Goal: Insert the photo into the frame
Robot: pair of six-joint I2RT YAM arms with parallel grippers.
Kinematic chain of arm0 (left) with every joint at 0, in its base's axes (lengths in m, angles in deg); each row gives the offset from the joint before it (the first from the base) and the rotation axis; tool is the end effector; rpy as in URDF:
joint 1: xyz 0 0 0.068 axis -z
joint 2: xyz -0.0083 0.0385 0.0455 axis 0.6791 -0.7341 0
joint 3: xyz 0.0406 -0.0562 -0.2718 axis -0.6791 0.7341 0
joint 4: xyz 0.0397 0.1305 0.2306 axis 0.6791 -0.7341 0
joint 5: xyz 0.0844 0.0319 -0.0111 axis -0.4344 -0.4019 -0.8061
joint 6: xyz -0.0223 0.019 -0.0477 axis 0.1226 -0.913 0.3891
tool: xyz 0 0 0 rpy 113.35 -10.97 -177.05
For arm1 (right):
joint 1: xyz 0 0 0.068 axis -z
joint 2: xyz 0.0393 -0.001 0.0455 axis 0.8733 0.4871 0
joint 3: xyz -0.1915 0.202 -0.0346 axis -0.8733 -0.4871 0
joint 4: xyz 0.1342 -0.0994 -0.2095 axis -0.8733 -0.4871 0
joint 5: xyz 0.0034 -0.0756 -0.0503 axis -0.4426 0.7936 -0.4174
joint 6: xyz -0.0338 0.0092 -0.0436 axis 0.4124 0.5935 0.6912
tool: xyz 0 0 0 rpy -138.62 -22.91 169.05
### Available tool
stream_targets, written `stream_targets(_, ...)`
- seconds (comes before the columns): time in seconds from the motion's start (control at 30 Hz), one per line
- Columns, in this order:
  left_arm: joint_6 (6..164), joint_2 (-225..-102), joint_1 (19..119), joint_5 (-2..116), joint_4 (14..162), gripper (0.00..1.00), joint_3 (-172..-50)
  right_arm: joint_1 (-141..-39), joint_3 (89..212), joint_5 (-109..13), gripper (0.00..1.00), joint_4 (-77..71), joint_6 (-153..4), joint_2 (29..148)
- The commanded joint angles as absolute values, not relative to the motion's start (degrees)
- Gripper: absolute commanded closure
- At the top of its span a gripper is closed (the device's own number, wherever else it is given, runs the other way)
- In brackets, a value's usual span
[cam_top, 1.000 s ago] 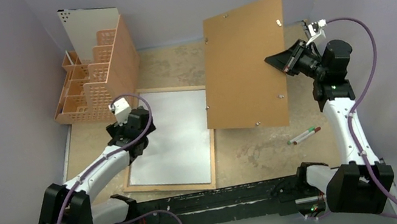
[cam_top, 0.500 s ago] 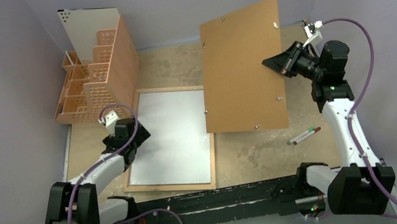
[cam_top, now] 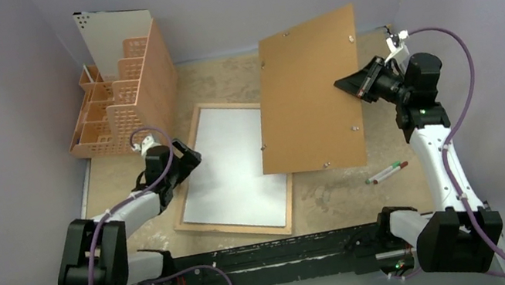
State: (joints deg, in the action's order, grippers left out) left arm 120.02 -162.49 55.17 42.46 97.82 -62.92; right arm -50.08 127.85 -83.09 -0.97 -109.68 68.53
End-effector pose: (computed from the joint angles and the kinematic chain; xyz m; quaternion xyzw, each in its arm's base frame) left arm 0.2379 -0.0479 0.1516 -0.2907 0.8495 -0.1731 0.4049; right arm 0.2490 -0.0208 0.3634 0.0931 0.7322 0.4273 0.5222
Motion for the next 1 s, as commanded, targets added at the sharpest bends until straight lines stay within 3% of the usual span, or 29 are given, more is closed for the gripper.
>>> stream_targets(0.0,127.90,-165.34,57.12,54.02,103.04,0.14,-62.78,-50.38,129.07,-85.27,1.00,0.96,-111.50,67.69)
stream_targets(0.2,134.49,-168.92,66.48,53.91,108.48,0.15,-63.22,-50.77,121.02,-89.05,1.00,8.35,-115.73,67.72)
stream_targets(0.47,133.95,-170.12,67.38,52.13,106.56,0.17,-63.87,-53.03,114.31,-87.04,1.00,10.61,-117.14,66.89)
stream_targets(0.7,130.22,-170.19,67.38,52.74,104.19,0.48,-64.40,-58.71,105.57,-84.54,1.00,19.23,-126.74,66.09)
stream_targets(0.87,128.88,-170.24,67.38,52.39,102.82,0.59,-64.75,-63.15,100.97,-80.63,1.00,26.49,-133.32,65.41)
stream_targets(0.97,127.91,-170.83,67.38,52.04,101.51,0.74,-65.36,-63.97,99.49,-78.64,1.00,28.52,-134.10,65.23)
